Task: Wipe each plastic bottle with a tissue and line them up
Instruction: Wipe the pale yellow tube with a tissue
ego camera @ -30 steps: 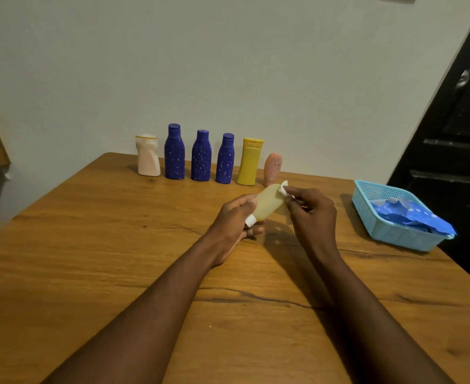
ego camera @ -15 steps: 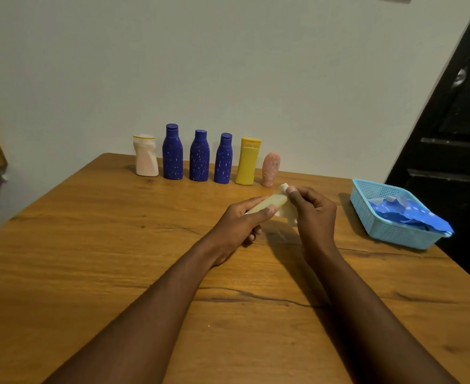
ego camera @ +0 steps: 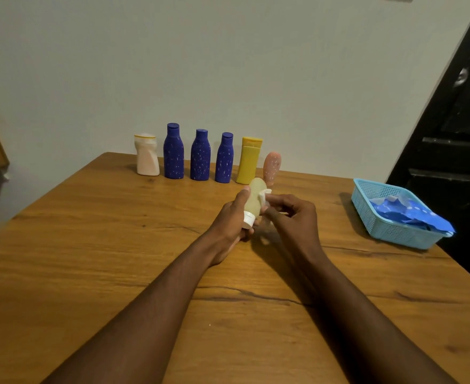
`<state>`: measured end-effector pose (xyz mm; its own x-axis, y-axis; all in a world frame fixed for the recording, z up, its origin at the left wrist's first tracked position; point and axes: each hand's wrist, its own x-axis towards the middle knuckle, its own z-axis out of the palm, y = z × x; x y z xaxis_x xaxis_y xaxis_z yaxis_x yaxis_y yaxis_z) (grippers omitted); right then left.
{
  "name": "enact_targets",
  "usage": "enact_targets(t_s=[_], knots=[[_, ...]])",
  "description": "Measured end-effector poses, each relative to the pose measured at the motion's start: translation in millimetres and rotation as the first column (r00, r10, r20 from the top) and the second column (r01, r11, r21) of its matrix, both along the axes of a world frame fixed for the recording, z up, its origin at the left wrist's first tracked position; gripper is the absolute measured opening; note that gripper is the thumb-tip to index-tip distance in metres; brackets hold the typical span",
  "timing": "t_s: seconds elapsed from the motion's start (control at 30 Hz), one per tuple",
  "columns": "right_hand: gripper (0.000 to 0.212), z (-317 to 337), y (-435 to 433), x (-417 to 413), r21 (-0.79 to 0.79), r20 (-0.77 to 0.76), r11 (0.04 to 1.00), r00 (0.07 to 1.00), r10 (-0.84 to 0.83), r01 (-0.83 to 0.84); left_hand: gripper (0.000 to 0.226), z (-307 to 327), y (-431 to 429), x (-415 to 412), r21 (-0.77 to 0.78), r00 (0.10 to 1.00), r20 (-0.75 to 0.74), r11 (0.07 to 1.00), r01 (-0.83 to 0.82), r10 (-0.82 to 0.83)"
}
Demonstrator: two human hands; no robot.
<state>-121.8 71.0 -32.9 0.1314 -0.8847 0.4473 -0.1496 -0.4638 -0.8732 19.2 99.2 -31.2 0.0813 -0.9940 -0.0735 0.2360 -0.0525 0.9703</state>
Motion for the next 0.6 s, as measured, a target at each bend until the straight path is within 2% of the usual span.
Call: enact_targets(t_s=[0.13, 0.27, 0.4, 0.5, 0.6], knots=[[0.020, 1, 7, 7, -0.157, -0.201, 0.985, 0.979, 0.037, -0.070, 0.042, 2, -2, 3, 0.049, 0.980, -0.194, 0.998, -0.038, 0.047], [0.023, 2, 8, 8, -0.274, -0.276, 0.952, 0.960, 0.056, -0.134, 0.043, 4, -1, 5, 0.095, 0.961, -0.266, 0.994, -0.048, 0.072], [0.027, 5, 3, 5, -0.360, -0.225, 0.933, 0.968, -0.110, 0.023, 0.040, 5, 0, 5, 0.083, 0.981, -0.194, 0.997, -0.003, 0.019], [0.028, 8, -6, -2, -0.335, -0.155, 0.931, 0.966, -0.207, 0.145, 0.046, 4, 1, 4, 0.066, 0.992, -0.122, 0.998, 0.021, -0.013], [0.030, 7, -8, -7, -0.297, -0.135, 0.938, 0.964, -0.228, 0.180, 0.054, 5, 2, 3, 0.065, 0.996, -0.080, 0.997, 0.050, -0.044]])
